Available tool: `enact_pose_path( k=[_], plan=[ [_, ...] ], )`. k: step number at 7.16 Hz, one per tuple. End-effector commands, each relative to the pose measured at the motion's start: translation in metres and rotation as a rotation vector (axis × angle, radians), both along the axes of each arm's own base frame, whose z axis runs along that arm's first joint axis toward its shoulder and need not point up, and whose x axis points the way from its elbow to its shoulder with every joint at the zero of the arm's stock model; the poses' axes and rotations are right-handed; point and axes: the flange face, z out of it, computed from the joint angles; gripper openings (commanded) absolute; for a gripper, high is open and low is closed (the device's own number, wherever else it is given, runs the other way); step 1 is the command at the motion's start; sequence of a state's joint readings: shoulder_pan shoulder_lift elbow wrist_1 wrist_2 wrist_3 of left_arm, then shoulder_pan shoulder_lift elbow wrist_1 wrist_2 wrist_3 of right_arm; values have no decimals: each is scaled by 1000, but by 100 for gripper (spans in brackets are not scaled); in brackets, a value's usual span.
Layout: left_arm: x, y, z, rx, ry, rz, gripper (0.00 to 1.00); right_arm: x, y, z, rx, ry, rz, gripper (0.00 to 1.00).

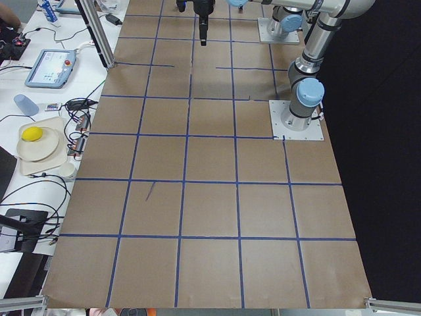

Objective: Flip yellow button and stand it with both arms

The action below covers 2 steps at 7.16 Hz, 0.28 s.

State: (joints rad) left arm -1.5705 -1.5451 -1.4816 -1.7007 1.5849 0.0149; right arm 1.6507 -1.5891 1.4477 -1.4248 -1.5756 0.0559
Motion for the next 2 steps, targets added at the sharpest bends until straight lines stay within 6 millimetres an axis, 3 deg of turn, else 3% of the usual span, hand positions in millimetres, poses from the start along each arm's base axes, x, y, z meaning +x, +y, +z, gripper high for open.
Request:
enact_pose_path(
  k=[1, 2],
  plan=[
    [1, -2, 0, 2, 6, -4, 100, 0, -1, -2, 3, 0, 1, 100],
    [1, -2, -2, 8, -2, -13, 100, 0, -1, -2, 3, 2, 2, 100]
  ],
)
